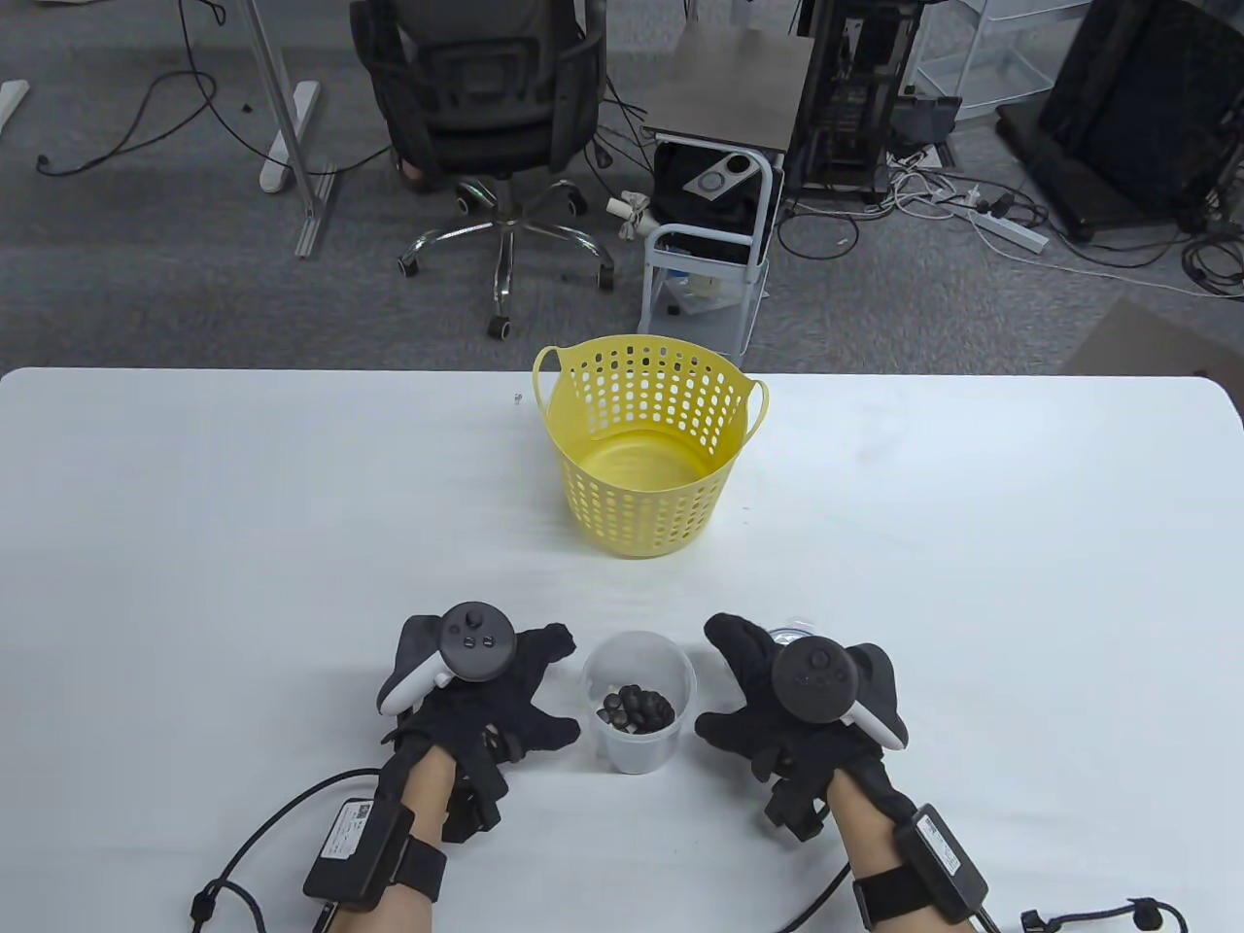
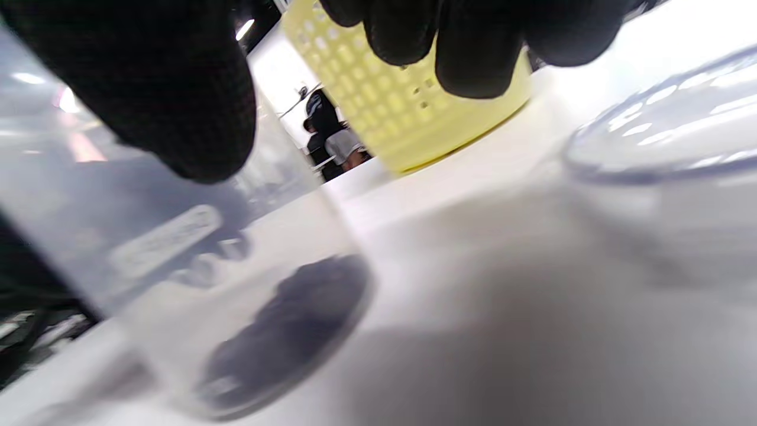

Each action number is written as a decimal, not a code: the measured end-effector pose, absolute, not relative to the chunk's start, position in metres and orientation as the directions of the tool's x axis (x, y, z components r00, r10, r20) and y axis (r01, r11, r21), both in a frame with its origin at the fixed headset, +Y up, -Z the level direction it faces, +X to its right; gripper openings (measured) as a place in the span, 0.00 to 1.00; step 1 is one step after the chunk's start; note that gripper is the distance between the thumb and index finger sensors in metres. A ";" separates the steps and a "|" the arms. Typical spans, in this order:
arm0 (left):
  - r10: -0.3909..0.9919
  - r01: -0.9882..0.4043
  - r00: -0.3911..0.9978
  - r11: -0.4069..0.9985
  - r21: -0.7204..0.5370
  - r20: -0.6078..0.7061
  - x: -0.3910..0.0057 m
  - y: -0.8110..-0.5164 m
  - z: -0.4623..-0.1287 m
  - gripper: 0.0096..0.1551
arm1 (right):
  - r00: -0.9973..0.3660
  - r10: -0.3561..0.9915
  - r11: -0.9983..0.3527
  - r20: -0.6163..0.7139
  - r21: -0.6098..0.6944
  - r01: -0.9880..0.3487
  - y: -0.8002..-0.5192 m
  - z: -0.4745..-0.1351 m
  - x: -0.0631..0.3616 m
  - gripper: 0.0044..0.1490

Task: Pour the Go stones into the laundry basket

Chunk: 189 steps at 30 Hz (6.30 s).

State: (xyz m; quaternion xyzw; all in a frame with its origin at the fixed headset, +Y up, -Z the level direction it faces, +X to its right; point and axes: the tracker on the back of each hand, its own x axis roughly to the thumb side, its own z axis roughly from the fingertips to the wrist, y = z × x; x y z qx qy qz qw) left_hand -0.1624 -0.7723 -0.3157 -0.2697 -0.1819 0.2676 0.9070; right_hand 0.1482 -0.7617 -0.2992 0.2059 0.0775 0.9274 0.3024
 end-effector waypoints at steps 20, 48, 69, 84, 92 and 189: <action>0.595 -0.367 0.750 0.738 -0.566 0.289 -0.126 -0.793 -0.310 0.76 | -0.646 0.699 -0.709 0.308 0.421 -0.566 -0.791 -0.298 0.124 0.65; 0.873 -0.870 0.303 0.417 -0.264 0.382 -0.128 -0.735 -0.285 0.83 | -0.322 0.837 -0.462 0.444 0.256 -0.849 -0.726 -0.272 0.127 0.59; 0.825 -0.834 0.539 0.495 0.245 0.168 -0.194 -0.681 -0.331 0.82 | -0.571 0.740 -0.648 0.355 0.153 -0.746 -0.753 -0.281 0.134 0.53; 0.590 -0.537 0.807 0.740 0.404 -0.009 -0.209 -0.582 -0.406 0.82 | -0.596 0.714 -0.678 0.367 0.152 -0.719 -0.751 -0.281 0.130 0.52; 0.406 -0.336 0.908 0.851 0.402 -0.101 -0.200 -0.571 -0.437 0.82 | -0.609 0.691 -0.701 0.390 0.154 -0.696 -0.749 -0.280 0.125 0.52; -0.371 0.388 0.920 0.830 0.401 -0.124 -0.129 -0.545 -0.447 0.81 | -0.655 0.635 -0.767 0.409 0.235 -0.597 -0.754 -0.278 0.114 0.52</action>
